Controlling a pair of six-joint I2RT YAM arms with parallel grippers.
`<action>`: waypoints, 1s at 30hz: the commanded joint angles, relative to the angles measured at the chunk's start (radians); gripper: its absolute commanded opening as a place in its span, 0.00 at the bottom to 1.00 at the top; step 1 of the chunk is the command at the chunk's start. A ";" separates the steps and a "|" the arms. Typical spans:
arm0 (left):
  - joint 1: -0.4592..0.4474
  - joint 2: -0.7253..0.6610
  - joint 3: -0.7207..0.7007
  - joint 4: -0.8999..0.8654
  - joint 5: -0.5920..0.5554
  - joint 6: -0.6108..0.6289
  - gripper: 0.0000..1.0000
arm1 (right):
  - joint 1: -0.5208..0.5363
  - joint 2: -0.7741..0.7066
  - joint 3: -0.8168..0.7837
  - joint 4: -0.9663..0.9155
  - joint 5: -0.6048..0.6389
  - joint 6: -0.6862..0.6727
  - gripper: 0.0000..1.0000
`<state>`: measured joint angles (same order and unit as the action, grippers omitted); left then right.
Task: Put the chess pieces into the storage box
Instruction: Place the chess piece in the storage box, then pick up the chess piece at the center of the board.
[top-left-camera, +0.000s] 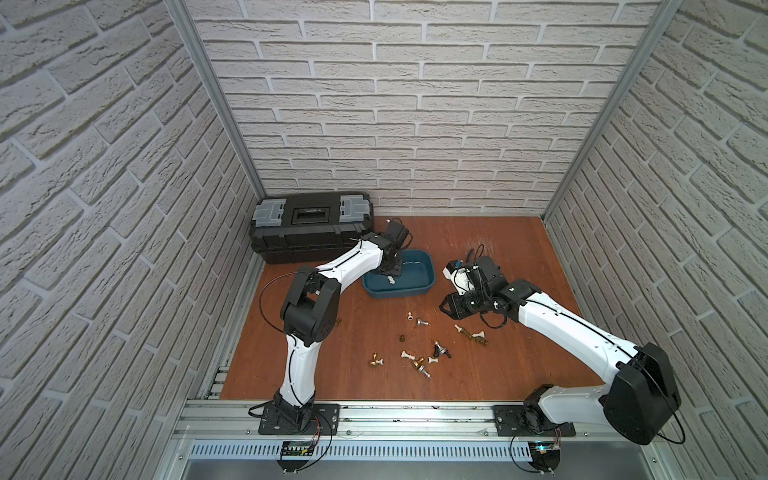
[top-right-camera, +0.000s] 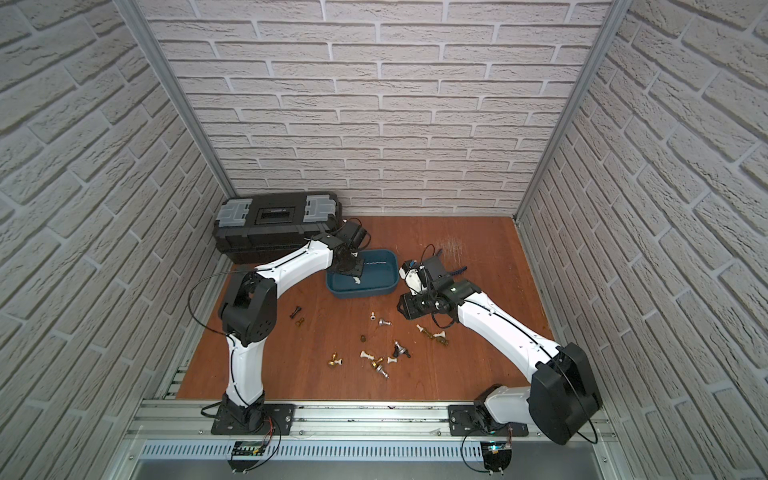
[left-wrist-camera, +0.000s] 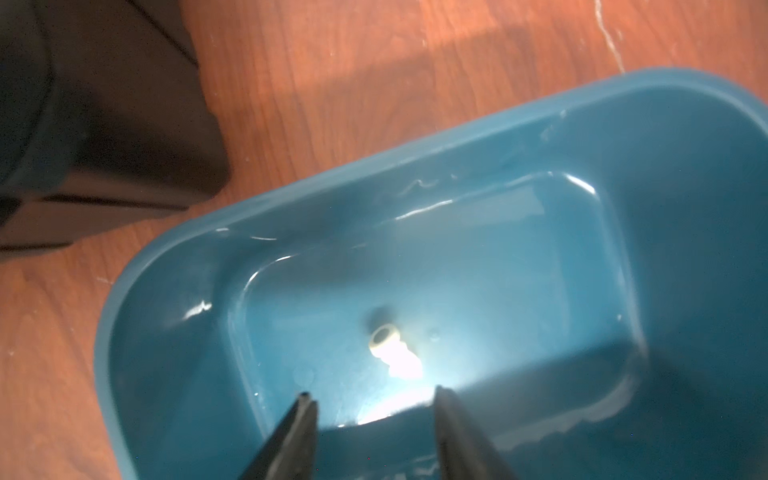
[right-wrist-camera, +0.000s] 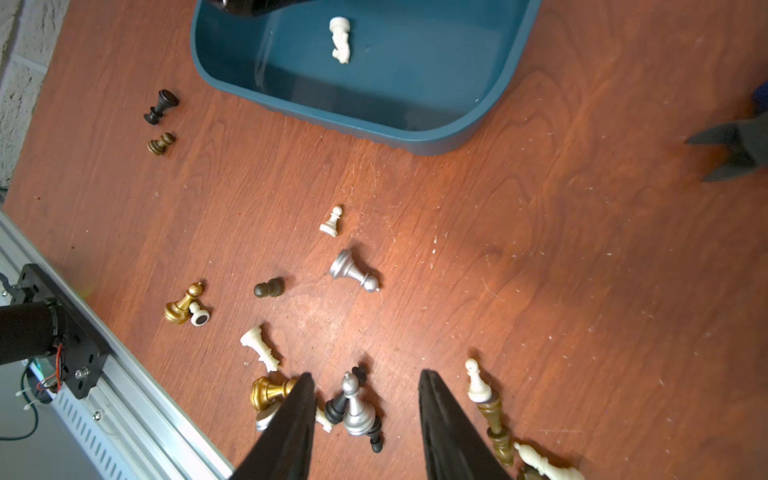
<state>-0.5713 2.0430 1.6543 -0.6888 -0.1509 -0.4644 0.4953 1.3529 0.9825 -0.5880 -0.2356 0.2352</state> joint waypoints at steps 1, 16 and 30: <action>-0.002 -0.052 -0.001 -0.015 0.011 0.012 0.53 | 0.022 0.019 0.029 0.004 -0.064 -0.023 0.44; 0.023 -0.673 -0.474 0.003 -0.046 -0.118 0.53 | 0.281 0.169 0.067 0.077 0.060 -0.016 0.42; 0.025 -0.850 -0.671 0.009 -0.061 -0.182 0.53 | 0.409 0.417 0.198 0.086 0.168 -0.003 0.41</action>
<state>-0.5507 1.2140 0.9993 -0.6884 -0.1955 -0.6331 0.8917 1.7649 1.1538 -0.5060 -0.1230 0.2283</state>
